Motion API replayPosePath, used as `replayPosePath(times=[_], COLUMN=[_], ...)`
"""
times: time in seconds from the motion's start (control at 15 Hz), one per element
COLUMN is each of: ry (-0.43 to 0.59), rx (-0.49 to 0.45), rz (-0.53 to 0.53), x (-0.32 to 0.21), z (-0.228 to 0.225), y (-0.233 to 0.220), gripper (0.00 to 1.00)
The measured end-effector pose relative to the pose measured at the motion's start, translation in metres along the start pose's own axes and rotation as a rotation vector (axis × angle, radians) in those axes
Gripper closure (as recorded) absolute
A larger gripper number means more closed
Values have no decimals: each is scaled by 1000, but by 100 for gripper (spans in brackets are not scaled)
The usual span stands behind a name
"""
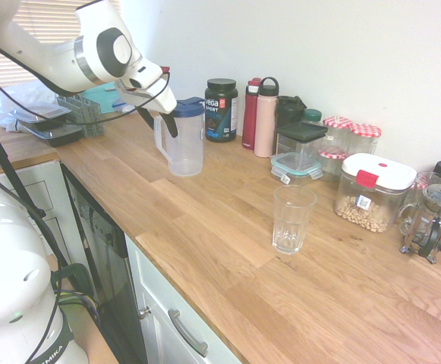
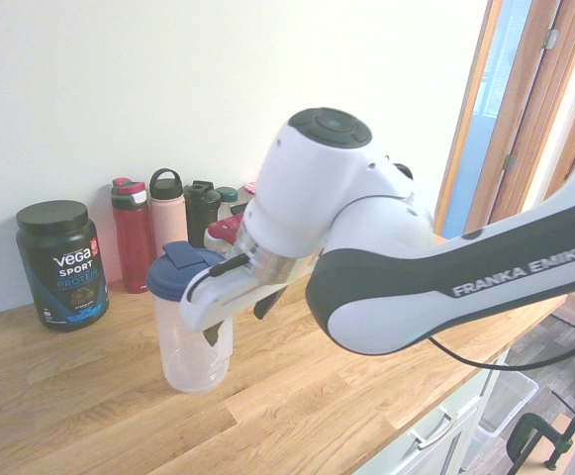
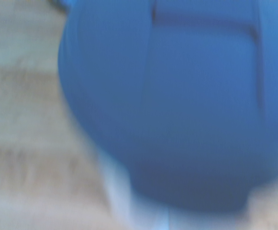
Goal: Pour me some water
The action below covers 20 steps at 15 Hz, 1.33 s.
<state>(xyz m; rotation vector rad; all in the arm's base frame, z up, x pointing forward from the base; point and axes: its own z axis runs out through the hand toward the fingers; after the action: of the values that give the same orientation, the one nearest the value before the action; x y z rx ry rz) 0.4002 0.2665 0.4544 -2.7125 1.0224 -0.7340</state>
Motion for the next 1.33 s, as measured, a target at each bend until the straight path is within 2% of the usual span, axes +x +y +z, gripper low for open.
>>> replayPosePath(times=[0.07,0.13,0.47,1.33], ry=[4,4,1,23], rx=[-3,-4,-4,-7], rz=[1,0,-9,27], x=[8,11,-4,2], z=[7,13,19,18], y=[-9,-15,-27,-24], gripper=[0,100,100,100])
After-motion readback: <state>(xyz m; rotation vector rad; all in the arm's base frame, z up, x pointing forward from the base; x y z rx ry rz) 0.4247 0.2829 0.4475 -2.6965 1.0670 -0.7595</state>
